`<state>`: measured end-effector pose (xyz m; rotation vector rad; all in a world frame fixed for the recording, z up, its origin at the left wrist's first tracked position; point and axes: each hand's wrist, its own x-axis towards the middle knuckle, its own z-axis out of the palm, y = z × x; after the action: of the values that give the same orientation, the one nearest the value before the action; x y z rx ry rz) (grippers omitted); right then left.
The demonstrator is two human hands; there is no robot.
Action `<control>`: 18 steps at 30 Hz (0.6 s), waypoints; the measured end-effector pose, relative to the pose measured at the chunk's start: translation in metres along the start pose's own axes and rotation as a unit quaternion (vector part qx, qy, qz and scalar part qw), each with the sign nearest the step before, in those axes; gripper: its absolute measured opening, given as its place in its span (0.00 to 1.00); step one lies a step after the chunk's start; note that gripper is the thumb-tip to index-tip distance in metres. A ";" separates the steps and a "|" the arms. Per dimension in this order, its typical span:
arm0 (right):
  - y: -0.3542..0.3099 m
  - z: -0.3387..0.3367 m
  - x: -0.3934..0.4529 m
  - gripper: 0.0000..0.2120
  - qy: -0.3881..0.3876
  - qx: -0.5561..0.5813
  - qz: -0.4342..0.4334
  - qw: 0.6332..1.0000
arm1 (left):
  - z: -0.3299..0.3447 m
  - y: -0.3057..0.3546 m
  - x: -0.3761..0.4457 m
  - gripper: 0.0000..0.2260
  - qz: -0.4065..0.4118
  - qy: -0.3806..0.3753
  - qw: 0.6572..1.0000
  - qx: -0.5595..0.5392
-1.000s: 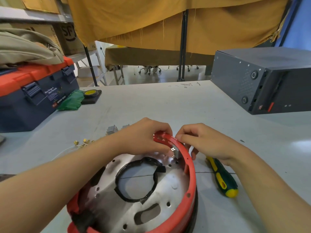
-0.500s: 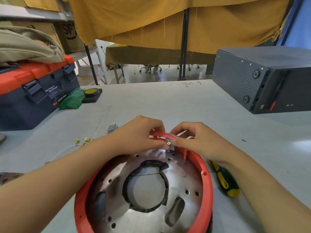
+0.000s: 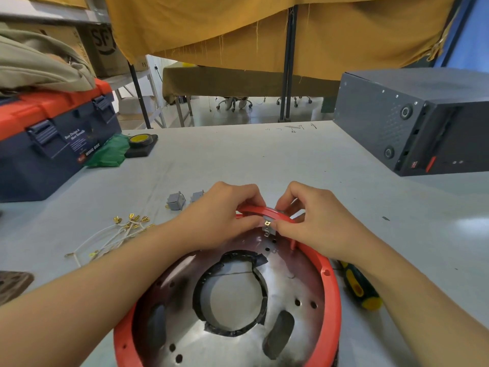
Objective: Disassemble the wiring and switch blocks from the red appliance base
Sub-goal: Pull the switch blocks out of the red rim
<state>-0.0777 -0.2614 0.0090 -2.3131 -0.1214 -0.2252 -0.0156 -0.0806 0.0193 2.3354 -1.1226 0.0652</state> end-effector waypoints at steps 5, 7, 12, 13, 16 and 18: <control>0.000 0.000 0.001 0.10 -0.006 -0.004 0.001 1.000 | 0.003 0.000 -0.001 0.07 -0.008 0.013 1.000 0.012; 0.001 0.000 0.001 0.11 -0.009 -0.001 0.004 1.000 | 0.003 0.000 -0.001 0.07 -0.012 0.016 1.000 0.012; 0.002 0.000 0.001 0.12 -0.022 0.015 0.007 1.000 | 0.003 0.001 -0.001 0.08 -0.013 0.015 0.999 0.025; 0.002 0.000 0.001 0.12 -0.021 0.016 0.007 1.000 | 0.003 0.001 -0.001 0.08 -0.013 0.015 0.999 0.027; 0.002 0.001 0.001 0.13 -0.018 0.013 0.007 1.000 | 0.004 0.002 0.000 0.08 -0.010 0.017 0.999 0.030; 0.002 0.001 0.001 0.13 -0.016 0.018 0.011 1.000 | 0.004 0.001 0.000 0.07 -0.005 0.017 0.999 0.037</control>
<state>-0.0760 -0.2622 0.0067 -2.2825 -0.1152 -0.1750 -0.0174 -0.0836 0.0163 2.3947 -1.1102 0.1439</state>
